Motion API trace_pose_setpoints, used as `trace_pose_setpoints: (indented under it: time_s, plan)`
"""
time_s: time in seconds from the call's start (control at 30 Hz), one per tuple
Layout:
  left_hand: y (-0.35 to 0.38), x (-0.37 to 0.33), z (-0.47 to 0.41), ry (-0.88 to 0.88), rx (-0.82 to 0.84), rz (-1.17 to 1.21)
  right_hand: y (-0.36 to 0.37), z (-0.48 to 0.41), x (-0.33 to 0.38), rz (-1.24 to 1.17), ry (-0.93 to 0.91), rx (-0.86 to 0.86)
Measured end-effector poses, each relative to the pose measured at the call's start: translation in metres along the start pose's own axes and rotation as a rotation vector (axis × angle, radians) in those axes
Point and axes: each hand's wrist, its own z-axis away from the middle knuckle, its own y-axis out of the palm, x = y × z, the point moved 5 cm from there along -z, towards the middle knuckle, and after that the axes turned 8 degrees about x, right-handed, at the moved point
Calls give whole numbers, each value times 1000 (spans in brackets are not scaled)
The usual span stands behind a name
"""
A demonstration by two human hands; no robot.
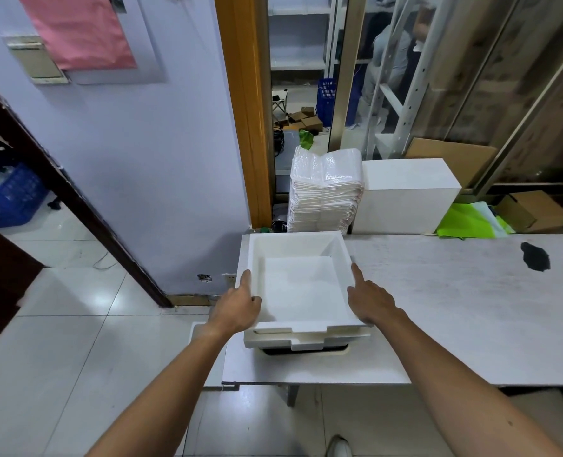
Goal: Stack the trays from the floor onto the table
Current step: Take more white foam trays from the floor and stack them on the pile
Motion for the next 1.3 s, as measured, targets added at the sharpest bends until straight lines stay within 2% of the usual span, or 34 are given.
trace_pose_setpoints:
  time_s: [0.33, 0.57, 0.87, 1.07, 1.3]
  plan:
    - [7, -1, -1, -36, 7, -255, 13, -7, -5, 28, 3, -30]
    - [12, 0, -2, -42, -14, -351, 17, -7, -6, 4, -4, -45]
    - [4, 2, -13, -25, -8, -320, 14, -21, 4, -9, -26, -68]
    - [1, 6, -30, -49, 88, -218, 1, -39, 12, 50, -59, -20]
    - [19, 6, -23, -87, 103, -91, 15, -36, 6, -28, -85, -82]
